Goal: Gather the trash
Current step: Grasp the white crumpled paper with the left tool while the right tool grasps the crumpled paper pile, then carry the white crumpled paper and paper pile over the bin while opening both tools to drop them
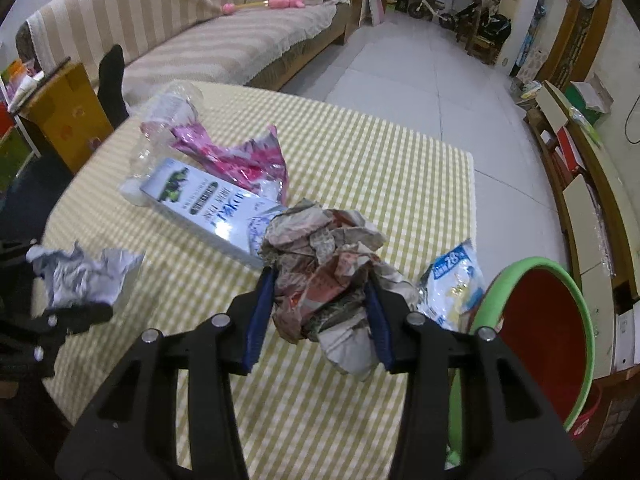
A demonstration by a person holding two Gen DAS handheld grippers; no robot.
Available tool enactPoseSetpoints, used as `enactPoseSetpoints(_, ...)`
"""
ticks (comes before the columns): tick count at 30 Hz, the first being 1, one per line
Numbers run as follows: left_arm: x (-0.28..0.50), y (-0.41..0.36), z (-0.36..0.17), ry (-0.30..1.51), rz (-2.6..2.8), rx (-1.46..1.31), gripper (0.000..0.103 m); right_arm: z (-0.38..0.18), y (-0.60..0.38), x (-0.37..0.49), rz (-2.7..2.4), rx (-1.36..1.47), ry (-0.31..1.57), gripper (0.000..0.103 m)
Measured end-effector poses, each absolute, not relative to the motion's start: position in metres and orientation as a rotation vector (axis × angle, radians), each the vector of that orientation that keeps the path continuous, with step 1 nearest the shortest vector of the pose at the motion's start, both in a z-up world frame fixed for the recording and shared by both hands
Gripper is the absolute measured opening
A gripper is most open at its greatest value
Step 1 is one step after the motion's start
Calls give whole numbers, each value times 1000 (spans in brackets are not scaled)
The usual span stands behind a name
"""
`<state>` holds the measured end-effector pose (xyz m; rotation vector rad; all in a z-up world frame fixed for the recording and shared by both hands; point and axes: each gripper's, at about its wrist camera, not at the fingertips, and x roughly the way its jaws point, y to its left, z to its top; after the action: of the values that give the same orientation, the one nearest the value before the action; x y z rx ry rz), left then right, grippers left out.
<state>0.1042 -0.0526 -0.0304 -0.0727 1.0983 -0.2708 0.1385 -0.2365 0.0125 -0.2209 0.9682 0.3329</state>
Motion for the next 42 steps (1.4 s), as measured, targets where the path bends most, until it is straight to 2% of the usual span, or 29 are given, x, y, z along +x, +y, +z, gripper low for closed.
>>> enactPoseSetpoints(19, 109, -77, 42, 977, -320, -71, 46, 66, -297, 103, 238, -67, 885, 43)
enactPoseSetpoints(42, 139, -226, 67, 937, -559, 51, 46, 67, -428, 86, 18, 88, 857, 43)
